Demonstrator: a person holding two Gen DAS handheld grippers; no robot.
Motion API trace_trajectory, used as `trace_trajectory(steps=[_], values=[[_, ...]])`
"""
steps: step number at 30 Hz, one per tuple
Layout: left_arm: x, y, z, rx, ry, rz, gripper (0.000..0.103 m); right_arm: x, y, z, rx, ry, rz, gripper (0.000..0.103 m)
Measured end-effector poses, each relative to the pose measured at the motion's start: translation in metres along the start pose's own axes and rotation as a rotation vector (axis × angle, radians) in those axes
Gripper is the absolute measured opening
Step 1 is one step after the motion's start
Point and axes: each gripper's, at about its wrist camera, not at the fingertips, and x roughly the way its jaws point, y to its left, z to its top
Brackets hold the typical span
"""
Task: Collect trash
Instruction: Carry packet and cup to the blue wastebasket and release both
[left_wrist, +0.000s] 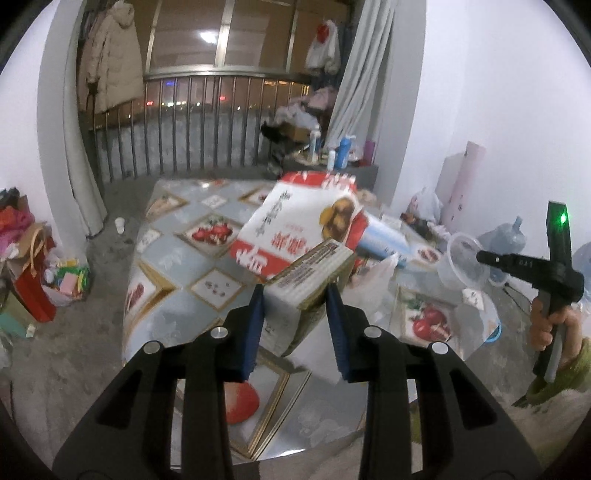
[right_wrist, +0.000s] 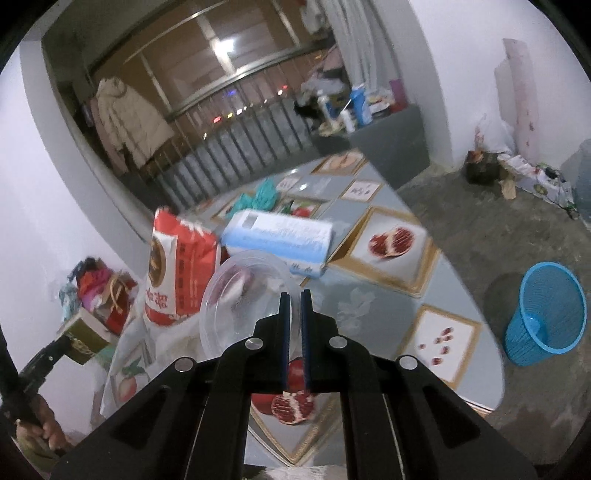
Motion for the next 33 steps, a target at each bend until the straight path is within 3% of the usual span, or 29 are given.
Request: trace_trajectory(steps=[3,7,14,19,23,28,33], values=[[0.001,-0.009,0.010,-0.006,-0.012,-0.038,0.031,-0.020,-0.014,0.002,0.020,-0.052,-0.019,0.006],[0.012,-0.036,0.034,0.000,-0.029,-0.144,0.031,-0.043,-0.039,0.007,0.055,-0.117,-0.071,0.006],[0.070,-0.134,0.089,0.107,-0.001,-0.365,0.031,-0.090,-0.116,0.016,0.186,-0.248,-0.273,0.006],[0.156,-0.248,0.118,0.189,0.197,-0.518,0.031,-0.108,-0.192,0.019,0.345,-0.274,-0.440,0.006],[0.227,-0.347,0.114,0.284,0.365,-0.610,0.031,-0.102,-0.253,0.015,0.460,-0.244,-0.529,0.006],[0.321,-0.453,0.082,0.383,0.539,-0.633,0.031,-0.080,-0.335,0.009,0.584,-0.183,-0.599,0.006],[0.389,-0.515,0.046,0.410,0.650,-0.641,0.031,-0.050,-0.403,0.003,0.681,-0.118,-0.624,0.006]])
